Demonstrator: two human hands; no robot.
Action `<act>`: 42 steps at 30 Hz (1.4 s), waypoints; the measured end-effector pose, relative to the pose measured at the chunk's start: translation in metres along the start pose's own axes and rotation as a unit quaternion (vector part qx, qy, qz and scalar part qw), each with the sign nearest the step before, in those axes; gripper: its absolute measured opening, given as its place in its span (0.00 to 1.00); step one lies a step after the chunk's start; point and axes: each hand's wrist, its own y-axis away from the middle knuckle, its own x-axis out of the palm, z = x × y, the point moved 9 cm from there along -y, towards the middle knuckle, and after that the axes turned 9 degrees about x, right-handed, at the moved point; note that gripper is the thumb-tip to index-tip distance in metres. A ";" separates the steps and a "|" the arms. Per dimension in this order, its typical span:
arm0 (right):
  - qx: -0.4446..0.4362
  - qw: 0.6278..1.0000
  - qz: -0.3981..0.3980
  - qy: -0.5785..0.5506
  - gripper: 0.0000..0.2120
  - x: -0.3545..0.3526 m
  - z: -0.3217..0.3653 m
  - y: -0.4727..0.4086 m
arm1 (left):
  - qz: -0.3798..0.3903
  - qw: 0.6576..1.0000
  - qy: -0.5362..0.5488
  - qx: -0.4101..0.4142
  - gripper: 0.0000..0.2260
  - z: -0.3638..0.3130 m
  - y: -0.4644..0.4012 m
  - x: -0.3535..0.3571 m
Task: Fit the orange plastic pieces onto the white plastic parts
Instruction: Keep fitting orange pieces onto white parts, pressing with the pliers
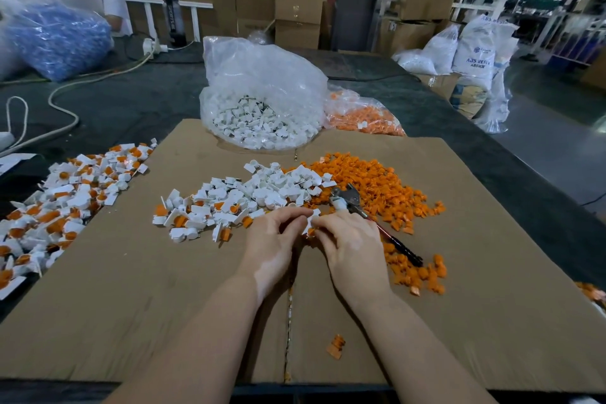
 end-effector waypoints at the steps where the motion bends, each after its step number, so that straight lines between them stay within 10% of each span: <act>1: 0.013 1.000 0.003 -0.008 0.03 0.001 -0.003 -0.001 | -0.002 1.000 0.016 -0.012 0.09 0.002 0.001 0.000; 24: 0.033 0.999 -0.002 -0.025 0.04 -0.003 -0.012 0.005 | 0.093 0.992 -0.064 0.056 0.13 -0.013 0.005 0.018; 35: 0.116 0.974 -0.072 0.178 0.11 -0.009 -0.024 0.008 | -0.156 0.985 -0.065 -0.027 0.11 0.006 0.008 -0.027; 42: 0.148 0.962 -0.073 0.217 0.10 -0.011 -0.028 0.009 | -0.142 0.969 -0.184 -0.079 0.25 0.013 0.008 -0.027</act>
